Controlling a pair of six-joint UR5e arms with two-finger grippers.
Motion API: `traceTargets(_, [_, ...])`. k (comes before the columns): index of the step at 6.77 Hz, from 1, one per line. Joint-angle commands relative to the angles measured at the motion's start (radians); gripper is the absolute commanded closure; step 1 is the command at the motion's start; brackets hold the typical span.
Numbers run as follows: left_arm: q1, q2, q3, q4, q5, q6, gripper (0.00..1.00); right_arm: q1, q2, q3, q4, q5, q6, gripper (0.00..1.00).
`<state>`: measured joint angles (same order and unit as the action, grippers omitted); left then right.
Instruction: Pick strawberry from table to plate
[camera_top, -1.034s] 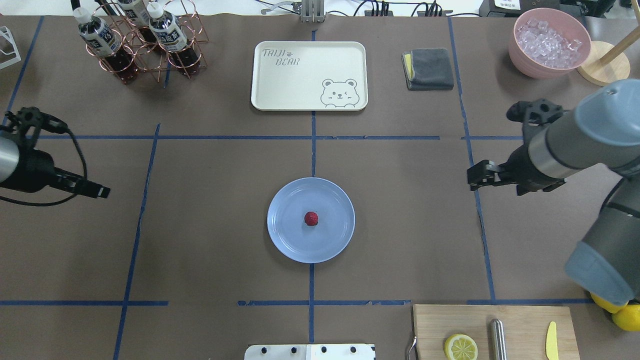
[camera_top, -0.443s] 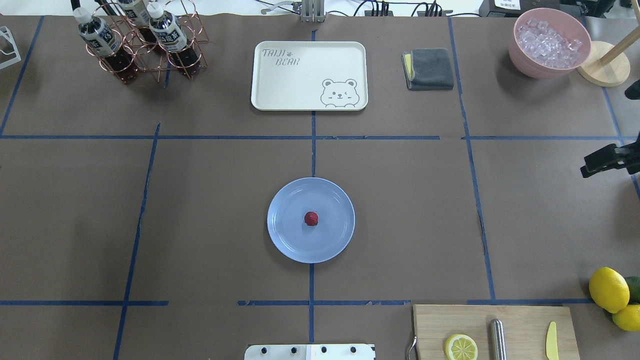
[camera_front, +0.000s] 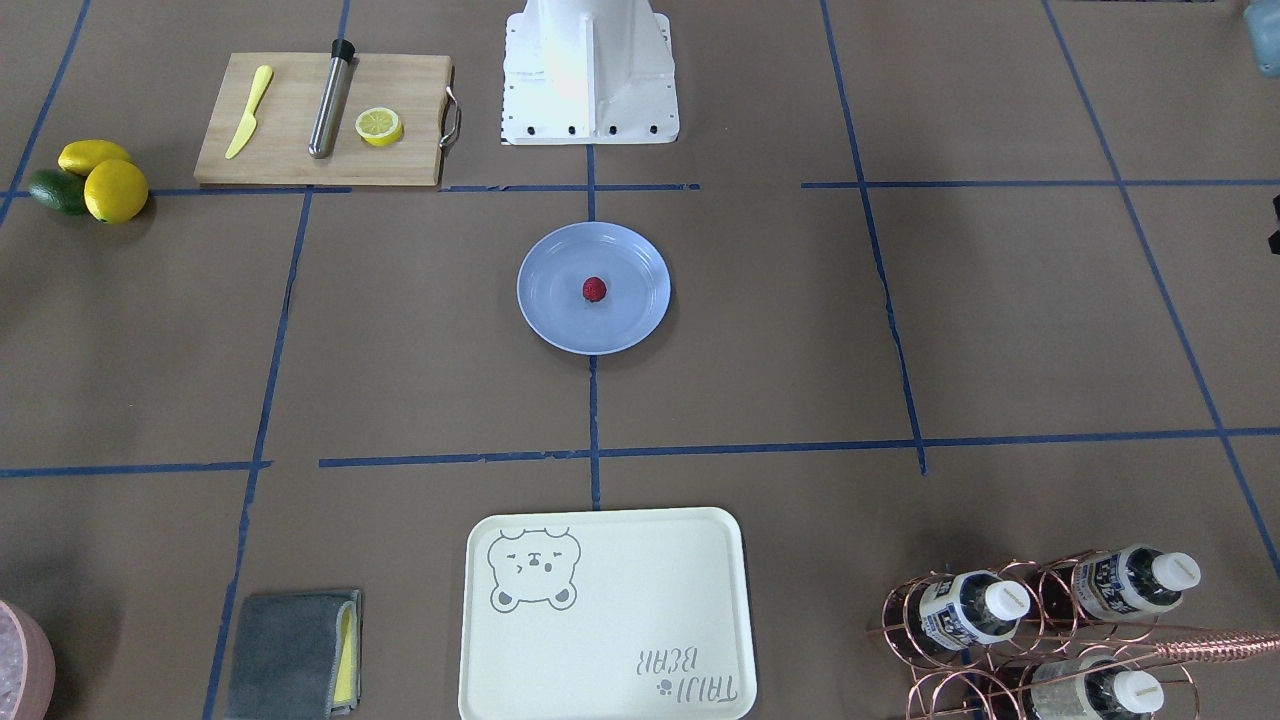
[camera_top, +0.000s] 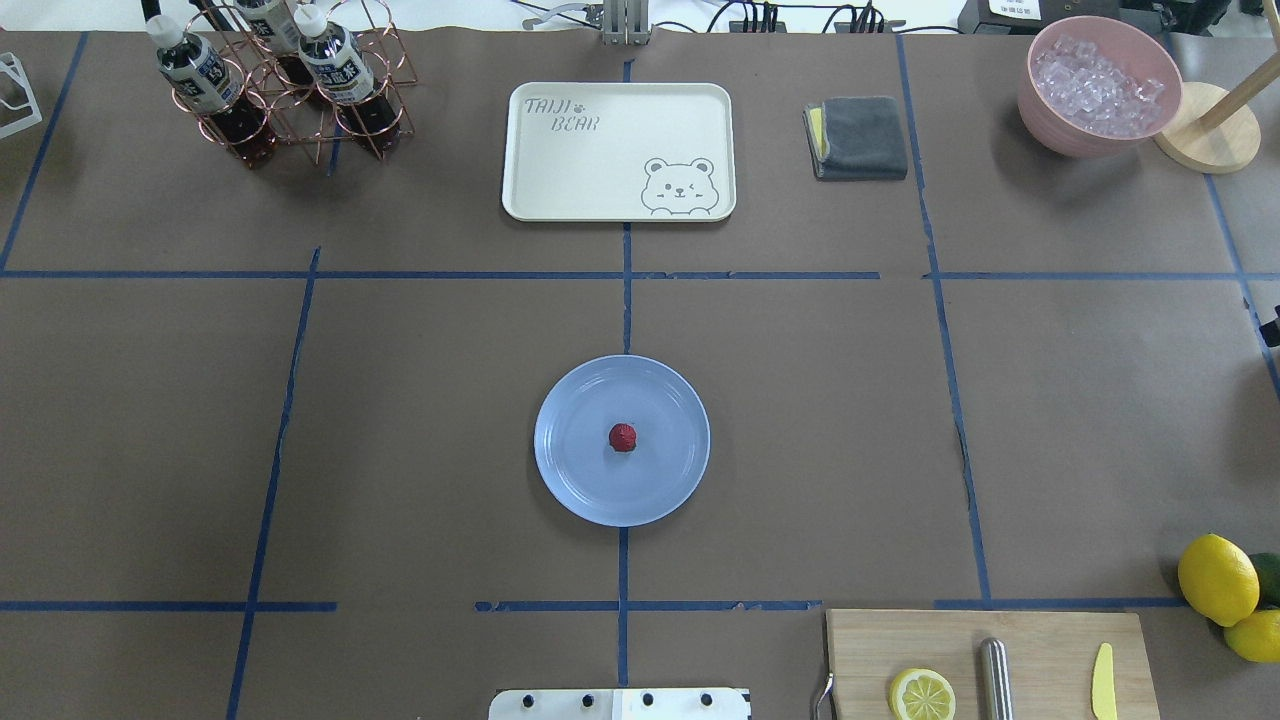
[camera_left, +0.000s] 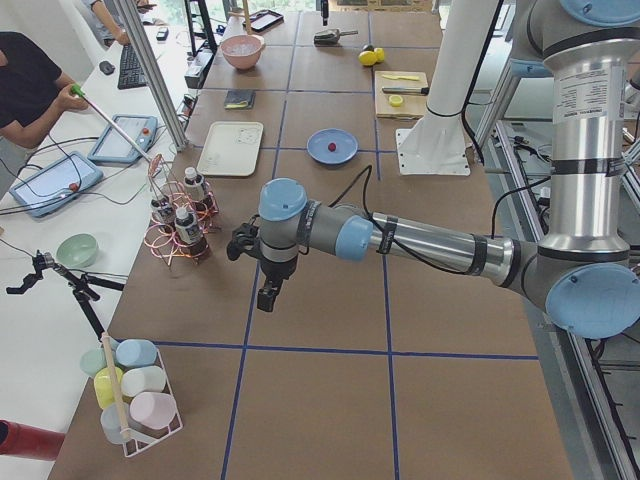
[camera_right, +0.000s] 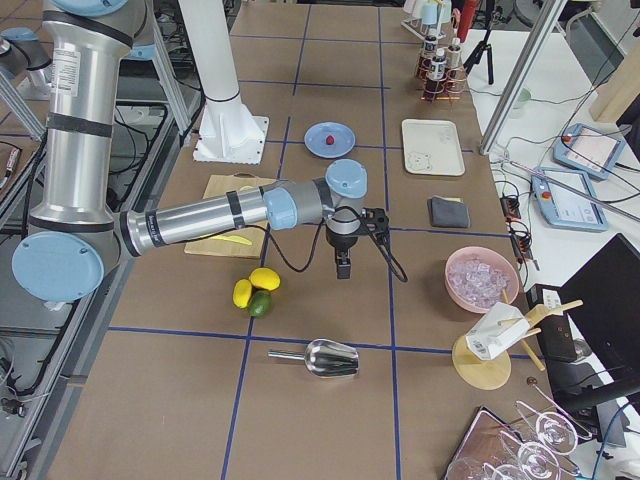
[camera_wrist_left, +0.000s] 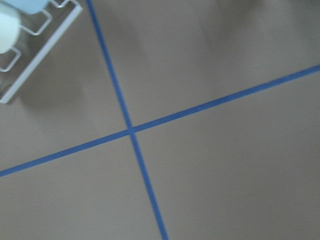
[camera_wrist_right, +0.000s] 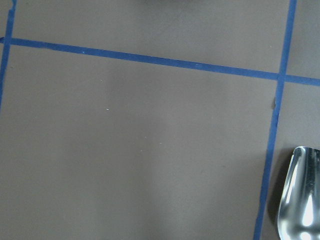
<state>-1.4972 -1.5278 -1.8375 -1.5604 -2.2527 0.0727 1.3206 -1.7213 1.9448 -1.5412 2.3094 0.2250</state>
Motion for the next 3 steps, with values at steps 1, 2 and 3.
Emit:
traceTargets(1, [-0.051, 0.012, 0.006, 0.160, -0.087, 0.068, 0.00, 0.110, -0.010, -0.085, 0.000, 0.057, -0.164, 0.00])
traceTargets(2, [-0.048, 0.081, 0.004, 0.148, -0.184, 0.067, 0.00, 0.133, -0.011, -0.110, -0.002, 0.058, -0.217, 0.00])
traceTargets(3, [-0.048, 0.087, 0.018, 0.148, -0.203, 0.068, 0.00, 0.156, -0.006, -0.145, 0.006, 0.059, -0.236, 0.00])
